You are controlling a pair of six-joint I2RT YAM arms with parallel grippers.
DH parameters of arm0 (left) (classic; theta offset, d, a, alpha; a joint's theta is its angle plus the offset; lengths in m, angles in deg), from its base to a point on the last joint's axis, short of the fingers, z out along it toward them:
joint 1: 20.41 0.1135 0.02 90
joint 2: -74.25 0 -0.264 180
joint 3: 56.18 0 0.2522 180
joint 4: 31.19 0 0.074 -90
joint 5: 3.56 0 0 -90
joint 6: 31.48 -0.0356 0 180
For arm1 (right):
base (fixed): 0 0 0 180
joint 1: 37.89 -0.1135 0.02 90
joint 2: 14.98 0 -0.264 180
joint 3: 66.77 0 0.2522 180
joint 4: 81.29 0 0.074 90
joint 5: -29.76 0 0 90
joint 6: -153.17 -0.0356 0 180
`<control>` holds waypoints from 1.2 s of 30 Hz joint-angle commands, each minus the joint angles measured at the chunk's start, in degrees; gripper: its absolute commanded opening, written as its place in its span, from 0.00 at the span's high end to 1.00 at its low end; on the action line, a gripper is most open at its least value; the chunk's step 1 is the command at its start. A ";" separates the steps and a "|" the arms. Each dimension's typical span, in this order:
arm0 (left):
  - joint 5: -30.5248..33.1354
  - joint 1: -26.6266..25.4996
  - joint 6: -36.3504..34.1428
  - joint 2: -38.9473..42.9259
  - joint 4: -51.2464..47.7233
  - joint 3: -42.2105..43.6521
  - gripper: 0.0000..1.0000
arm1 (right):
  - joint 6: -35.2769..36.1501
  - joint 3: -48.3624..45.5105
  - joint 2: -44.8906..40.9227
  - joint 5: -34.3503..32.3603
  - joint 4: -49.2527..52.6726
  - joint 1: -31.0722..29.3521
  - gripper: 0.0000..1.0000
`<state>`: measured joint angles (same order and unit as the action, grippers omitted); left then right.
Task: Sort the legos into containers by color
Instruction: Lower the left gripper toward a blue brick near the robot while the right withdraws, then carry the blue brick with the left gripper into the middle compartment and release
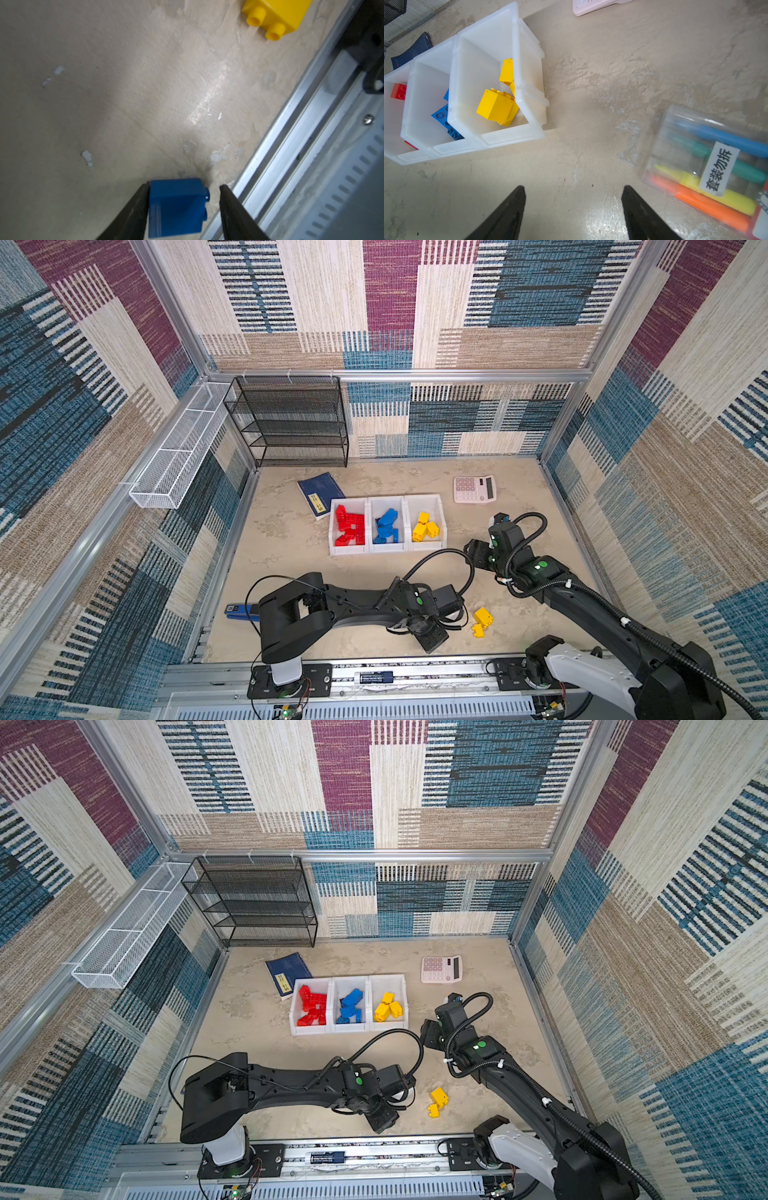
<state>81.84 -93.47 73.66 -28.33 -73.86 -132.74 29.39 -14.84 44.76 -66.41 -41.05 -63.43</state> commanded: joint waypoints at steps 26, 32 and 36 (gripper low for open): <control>11.65 27.17 -9.86 4.41 -5.43 -15.18 0.56 | 0.88 2.59 1.18 0.11 0.02 0.05 0.25; 11.00 38.45 -10.13 -2.28 -4.93 -25.10 0.56 | 0.52 3.09 -0.24 0.27 1.11 -0.02 0.26; 11.10 41.00 -9.91 -6.99 -5.02 -29.57 0.56 | -0.27 2.35 -1.57 0.19 1.69 0.01 0.26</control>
<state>93.51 -53.34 64.79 -33.47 -78.60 -160.35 29.85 -12.28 43.91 -66.24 -39.69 -63.41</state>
